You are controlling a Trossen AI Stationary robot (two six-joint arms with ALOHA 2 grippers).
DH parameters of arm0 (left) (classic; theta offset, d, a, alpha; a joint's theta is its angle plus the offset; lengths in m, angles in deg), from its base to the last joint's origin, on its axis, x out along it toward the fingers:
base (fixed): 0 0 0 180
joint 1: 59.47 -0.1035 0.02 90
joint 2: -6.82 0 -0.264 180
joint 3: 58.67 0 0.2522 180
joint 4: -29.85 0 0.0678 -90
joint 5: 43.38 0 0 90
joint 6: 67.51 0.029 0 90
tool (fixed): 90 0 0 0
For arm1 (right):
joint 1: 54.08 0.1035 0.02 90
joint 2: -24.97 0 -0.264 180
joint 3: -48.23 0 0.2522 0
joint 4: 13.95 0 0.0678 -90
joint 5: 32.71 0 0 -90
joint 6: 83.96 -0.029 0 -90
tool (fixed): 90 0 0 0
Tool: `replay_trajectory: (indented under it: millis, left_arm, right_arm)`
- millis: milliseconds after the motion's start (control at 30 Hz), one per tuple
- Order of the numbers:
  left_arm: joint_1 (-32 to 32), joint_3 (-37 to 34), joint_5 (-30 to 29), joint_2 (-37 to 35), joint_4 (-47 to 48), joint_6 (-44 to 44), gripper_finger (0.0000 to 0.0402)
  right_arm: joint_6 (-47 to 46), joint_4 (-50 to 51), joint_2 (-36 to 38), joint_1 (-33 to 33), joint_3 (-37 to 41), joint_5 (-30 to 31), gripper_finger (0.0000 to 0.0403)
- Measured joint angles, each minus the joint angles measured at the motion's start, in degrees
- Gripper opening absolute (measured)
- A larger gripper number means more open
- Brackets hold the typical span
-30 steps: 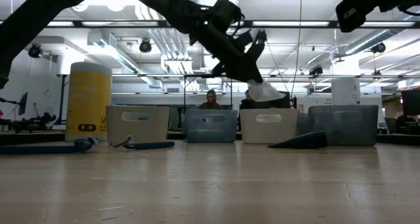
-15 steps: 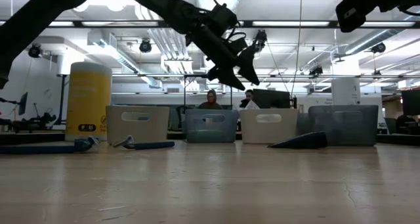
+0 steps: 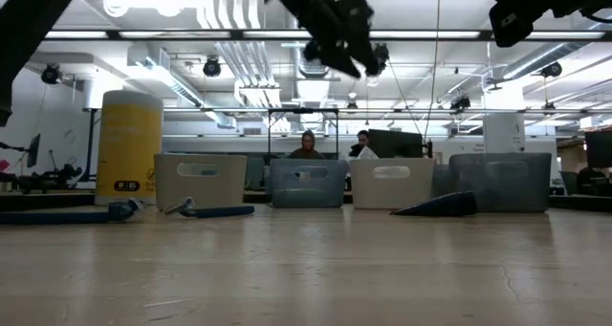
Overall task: Pick & Place Travel size toiletries
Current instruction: Put the blue razor into the gray bin
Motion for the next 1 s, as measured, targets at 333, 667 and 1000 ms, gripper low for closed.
replay_trajectory:
  millis: [333, 667, 1000]
  left_arm:
    - [8.9, 0.0, -5.1, -7.6, 2.4, -0.5, 0.0316]
    - [15.3, -1.2, -5.4, -12.2, 15.6, -7.3, 0.0316]
    - [19.0, -19.2, -3.4, -22.2, 21.8, -14.8, 0.0316]
  right_arm:
    - [0.0, 0.1, 0.0, 0.0, 0.0, 0.0, 0.0112]
    - [0.0, 0.2, 0.0, 0.0, 0.0, 0.0, 0.0133]
    - [0.0, 0.2, 0.0, 0.0, 0.0, 0.0, 0.0155]
